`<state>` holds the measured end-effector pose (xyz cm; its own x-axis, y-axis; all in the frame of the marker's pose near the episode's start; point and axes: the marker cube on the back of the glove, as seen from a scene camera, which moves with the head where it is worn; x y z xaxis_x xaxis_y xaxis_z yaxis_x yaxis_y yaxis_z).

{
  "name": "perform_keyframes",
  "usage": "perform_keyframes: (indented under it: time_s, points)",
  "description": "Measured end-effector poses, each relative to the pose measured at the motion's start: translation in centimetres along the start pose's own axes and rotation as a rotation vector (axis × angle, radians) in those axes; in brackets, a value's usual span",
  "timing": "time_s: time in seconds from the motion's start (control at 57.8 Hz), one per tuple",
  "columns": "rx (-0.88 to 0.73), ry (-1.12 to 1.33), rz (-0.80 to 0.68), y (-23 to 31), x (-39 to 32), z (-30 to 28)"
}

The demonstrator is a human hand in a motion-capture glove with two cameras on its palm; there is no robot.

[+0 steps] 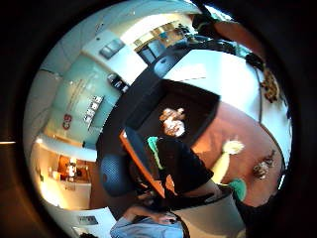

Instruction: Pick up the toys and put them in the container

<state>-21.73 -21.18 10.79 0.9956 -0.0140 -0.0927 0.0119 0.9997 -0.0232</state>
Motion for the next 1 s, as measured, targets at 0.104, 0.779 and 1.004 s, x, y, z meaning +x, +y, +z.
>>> perform_keyframes:
  time_s: [0.104, 0.779, 1.004]
  points:
    - [0.012, -0.016, -0.007, 1.8, 6.5, -0.4]
    - [-0.259, -0.072, 0.270, 6.9, 21.7, 16.9]
    - [-0.396, -0.062, 0.326, 8.7, 23.3, 24.4]
